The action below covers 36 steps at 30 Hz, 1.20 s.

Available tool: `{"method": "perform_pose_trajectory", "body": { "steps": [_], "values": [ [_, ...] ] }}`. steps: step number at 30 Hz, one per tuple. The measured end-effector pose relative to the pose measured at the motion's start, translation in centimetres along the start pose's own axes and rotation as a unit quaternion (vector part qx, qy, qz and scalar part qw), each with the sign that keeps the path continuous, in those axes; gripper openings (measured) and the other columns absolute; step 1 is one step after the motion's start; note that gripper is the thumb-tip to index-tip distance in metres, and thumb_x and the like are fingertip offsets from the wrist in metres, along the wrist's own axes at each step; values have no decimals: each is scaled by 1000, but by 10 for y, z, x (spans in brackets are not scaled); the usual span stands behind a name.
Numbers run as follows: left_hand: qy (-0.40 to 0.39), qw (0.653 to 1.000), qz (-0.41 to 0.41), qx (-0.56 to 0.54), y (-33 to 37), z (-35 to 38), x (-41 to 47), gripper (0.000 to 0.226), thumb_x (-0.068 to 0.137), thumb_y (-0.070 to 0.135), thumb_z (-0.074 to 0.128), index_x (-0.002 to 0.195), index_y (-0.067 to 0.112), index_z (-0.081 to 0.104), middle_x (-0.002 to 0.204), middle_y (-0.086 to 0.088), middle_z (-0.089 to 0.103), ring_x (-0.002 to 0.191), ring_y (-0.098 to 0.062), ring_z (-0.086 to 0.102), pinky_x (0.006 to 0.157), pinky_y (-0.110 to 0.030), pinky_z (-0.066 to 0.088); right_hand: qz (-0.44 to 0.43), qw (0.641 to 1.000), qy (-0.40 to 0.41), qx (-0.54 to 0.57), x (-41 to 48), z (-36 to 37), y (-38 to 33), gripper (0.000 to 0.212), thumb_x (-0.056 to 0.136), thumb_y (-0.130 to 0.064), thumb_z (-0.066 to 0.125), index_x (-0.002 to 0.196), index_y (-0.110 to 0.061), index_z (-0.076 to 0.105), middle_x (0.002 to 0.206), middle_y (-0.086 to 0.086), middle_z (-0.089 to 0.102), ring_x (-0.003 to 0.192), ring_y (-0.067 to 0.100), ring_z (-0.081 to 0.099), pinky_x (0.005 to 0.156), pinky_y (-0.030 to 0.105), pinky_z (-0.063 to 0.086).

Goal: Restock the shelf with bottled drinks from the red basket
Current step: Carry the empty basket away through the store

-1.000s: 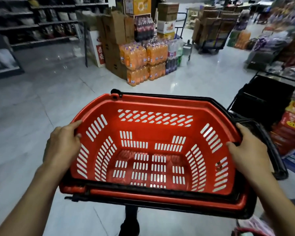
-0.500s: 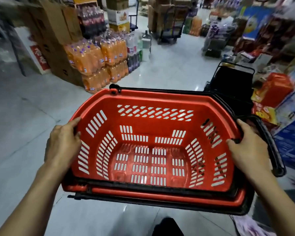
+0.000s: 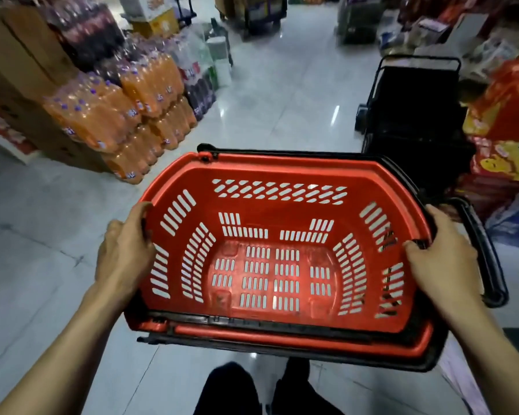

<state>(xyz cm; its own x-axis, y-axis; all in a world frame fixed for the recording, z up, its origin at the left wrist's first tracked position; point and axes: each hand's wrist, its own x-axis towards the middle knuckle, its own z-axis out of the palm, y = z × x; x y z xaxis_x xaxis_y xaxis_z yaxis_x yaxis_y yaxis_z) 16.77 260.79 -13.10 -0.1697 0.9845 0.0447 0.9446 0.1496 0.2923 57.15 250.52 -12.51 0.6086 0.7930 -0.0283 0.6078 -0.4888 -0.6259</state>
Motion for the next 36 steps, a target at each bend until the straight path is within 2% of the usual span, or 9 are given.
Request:
{"method": "perform_pose_trajectory", "body": {
  "steps": [5,11,15,19,21,26,29,33,36],
  "values": [
    [-96,995,32,20,19,71,85,61,92,28,55,145,41,26,115,-27,56,94,-48,59,83,-56,51,69,997,-7,-22,62,73,21,65,86,-12,59,144,-26,32,124,19,57,107,38,58,92,47,48],
    [-197,976,62,72,3,225,169,69,91,39,53,146,49,13,115,-33,53,89,-57,59,82,-64,52,121,992,14,-41,107,197,79,60,88,-16,54,144,-21,33,129,17,56,114,36,56,98,50,48],
    [-247,964,69,71,-21,331,195,71,90,47,52,147,47,11,120,-32,52,92,-56,60,82,-64,52,152,988,15,-38,120,290,137,59,88,-14,51,145,-16,34,134,16,55,120,33,54,98,41,44],
    [-282,954,73,65,-46,426,206,76,83,68,32,151,40,10,118,-30,56,94,-53,61,84,-61,52,188,980,-4,-66,123,382,194,64,87,-9,52,146,-21,31,137,15,50,122,33,51,99,43,42],
    [-299,950,68,54,-58,467,208,72,89,57,36,152,33,12,118,-27,59,95,-49,63,84,-59,52,195,979,-13,-57,123,423,218,64,88,-8,52,148,-21,30,141,14,47,124,30,49,102,41,41],
    [-306,949,67,40,-100,559,216,79,80,69,35,150,41,11,121,-25,58,92,-47,65,80,-59,55,168,985,-19,-45,129,512,273,61,92,-5,48,149,-17,28,141,15,43,109,-1,41,93,24,35],
    [-305,950,53,37,-120,599,214,72,85,62,37,150,39,14,120,-24,58,92,-45,64,78,-57,55,146,989,-22,-21,133,554,304,60,93,-11,50,148,-21,28,139,14,46,119,19,52,97,35,47],
    [-289,956,44,36,-142,628,206,82,79,81,37,148,45,12,131,-20,51,102,-46,63,79,-60,55,158,986,-34,-28,125,581,325,60,97,-13,52,150,-20,26,143,12,42,122,15,46,95,26,38],
    [-273,960,25,60,-139,633,199,84,79,74,41,149,39,11,138,-24,38,109,-53,55,85,-65,51,150,987,-35,-35,122,583,328,61,97,-15,53,151,-19,25,145,12,40,123,16,45,95,25,36]
  ]
}}
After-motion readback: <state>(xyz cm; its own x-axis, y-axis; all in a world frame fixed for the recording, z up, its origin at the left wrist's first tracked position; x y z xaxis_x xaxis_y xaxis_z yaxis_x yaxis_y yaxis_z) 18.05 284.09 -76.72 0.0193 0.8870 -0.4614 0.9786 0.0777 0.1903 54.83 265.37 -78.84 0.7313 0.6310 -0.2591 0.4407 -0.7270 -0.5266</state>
